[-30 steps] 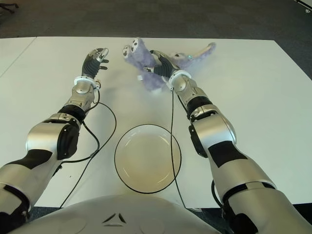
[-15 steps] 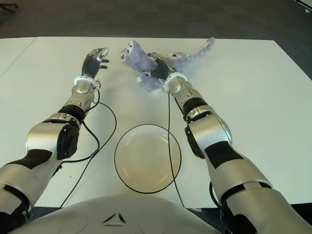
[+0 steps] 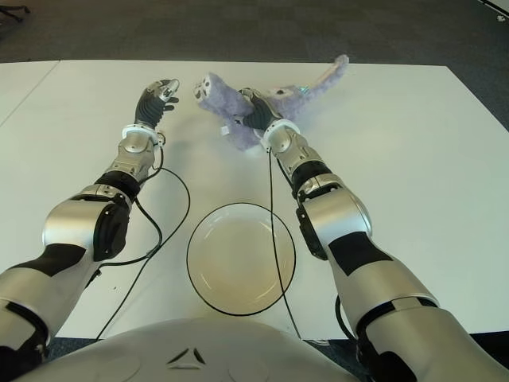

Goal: Put the doll into the plate.

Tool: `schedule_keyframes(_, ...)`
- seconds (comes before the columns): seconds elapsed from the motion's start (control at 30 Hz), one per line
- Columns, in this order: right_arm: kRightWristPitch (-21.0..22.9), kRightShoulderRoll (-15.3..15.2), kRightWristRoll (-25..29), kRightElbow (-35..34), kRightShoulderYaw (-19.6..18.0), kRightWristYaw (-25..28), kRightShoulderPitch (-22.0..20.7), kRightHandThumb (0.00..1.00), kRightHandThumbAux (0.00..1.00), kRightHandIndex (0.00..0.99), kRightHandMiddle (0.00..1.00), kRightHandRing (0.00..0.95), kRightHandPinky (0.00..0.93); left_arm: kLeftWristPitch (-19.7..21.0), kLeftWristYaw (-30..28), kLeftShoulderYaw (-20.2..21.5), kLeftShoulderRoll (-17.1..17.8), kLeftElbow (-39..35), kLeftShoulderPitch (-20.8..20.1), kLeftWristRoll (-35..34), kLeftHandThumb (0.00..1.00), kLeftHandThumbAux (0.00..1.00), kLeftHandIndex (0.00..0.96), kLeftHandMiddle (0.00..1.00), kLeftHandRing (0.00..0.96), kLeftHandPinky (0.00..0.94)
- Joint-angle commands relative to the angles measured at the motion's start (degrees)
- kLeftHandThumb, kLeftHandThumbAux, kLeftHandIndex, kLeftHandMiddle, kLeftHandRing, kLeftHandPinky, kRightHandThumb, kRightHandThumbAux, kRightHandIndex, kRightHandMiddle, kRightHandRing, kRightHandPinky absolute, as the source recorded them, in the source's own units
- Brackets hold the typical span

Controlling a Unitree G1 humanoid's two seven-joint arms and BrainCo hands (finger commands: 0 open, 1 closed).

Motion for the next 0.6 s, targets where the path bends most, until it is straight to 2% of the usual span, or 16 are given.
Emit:
schedule_keyframes(0.03,2.35,0.43,0.07,1.83,-0.14,0.73,3.53,0.707,0.711,0.431,0.682,0.703,0.753,1.4,0.87,-0.57,-0.06,0.04,0.22,0.85,0.0,0.354,0.232,0.257,0.282,0.204)
schedule_keyframes(0.23,3.32,-1.53,1.41,1.7,-2.41,-1.05,2.9,0.709,0.714,0.439,0.802,0.81,0.834,1.86,1.19,-0.67,0.07,-0.01,0.1,1.19,0.0,0.356,0.247,0.281,0.291,0.228)
schedule_keyframes(0.37,3.54,-3.11,2.67,1.35,-4.38,-1.86,1.48,0.71,0.714,0.44,0.831,0.84,0.846,2.42,1.13,-0.51,0.17,0.03,0.12,1.12,0.0,0.383,0.253,0.296,0.289,0.167)
schedule_keyframes(0.53,3.1,-4.39,4.01,0.76,-6.18,-1.87,0.41,0.709,0.715,0.44,0.848,0.856,0.848,2.7,0.91,-0.34,0.21,0.0,0.14,1.0,0.0,0.396,0.252,0.308,0.301,0.231)
schedule_keyframes(0.6,2.33,-5.15,4.52,0.5,-6.78,-1.69,0.4,0.709,0.714,0.44,0.85,0.858,0.848,2.83,0.99,-0.38,0.18,-0.01,0.11,1.05,0.0,0.402,0.253,0.31,0.303,0.219)
